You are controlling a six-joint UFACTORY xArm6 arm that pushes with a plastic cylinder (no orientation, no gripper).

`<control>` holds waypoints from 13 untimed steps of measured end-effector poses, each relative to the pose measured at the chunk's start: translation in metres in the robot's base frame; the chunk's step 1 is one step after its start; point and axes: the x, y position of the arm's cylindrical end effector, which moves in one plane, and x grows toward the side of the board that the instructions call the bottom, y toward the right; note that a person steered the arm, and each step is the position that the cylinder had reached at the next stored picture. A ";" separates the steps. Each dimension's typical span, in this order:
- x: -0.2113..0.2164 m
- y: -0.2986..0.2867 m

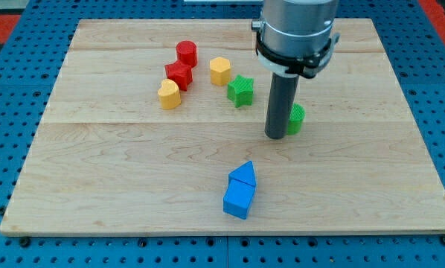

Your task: Move green circle closer to green star

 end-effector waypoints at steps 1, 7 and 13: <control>0.009 0.022; -0.100 0.059; -0.123 0.048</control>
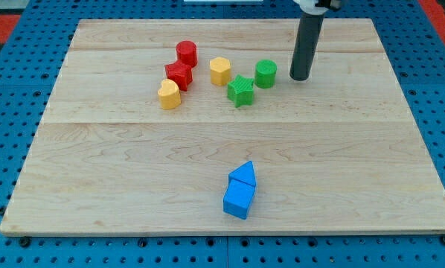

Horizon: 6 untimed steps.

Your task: Move green circle closer to green star

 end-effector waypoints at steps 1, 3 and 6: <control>0.023 -0.022; 0.022 -0.014; -0.005 -0.033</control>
